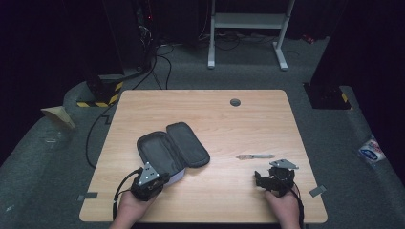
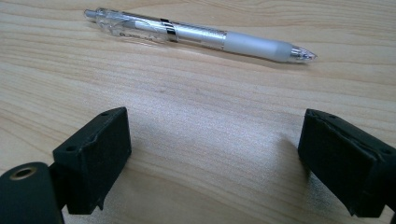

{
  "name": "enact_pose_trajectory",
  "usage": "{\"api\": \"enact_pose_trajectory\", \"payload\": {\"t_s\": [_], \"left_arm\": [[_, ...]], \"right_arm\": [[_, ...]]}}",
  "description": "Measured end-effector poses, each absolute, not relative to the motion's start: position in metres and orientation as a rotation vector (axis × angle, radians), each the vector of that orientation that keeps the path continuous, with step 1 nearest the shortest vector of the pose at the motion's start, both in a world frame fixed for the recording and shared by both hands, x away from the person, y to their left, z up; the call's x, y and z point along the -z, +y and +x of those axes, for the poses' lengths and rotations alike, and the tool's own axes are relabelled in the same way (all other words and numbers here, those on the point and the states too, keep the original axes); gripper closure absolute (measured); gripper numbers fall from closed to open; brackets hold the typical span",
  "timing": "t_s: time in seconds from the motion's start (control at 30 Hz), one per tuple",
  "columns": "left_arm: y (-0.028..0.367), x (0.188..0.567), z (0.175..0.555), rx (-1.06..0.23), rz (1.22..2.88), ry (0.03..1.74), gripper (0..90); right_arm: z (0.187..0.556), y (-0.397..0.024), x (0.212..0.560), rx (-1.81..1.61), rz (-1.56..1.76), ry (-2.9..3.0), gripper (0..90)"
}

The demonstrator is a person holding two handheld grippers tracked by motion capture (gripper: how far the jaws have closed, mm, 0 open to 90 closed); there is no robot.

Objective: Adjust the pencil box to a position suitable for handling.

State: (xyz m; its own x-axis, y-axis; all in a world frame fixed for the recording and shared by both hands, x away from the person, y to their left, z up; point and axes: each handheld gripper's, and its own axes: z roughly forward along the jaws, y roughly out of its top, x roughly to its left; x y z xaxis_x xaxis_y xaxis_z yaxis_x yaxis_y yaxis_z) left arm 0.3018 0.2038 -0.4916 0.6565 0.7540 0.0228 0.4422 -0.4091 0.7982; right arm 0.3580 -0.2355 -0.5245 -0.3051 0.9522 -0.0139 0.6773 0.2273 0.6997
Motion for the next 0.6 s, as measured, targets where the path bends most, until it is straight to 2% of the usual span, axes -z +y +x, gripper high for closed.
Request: {"api": "enact_pose_trajectory", "payload": {"t_s": [0.3, 0.6], "left_arm": [[0.184, 0.490, 0.299, -0.490, 2.060, 0.887, 87.7], [0.143, 0.491, 0.296, -0.487, 2.049, 0.804, 87.8]], "right_arm": [[0.358, -0.235, 0.524, -0.832, 1.494, 2.066, 9.5], [0.358, -0.235, 0.524, -0.835, 1.487, 2.069, 10.3]]}}
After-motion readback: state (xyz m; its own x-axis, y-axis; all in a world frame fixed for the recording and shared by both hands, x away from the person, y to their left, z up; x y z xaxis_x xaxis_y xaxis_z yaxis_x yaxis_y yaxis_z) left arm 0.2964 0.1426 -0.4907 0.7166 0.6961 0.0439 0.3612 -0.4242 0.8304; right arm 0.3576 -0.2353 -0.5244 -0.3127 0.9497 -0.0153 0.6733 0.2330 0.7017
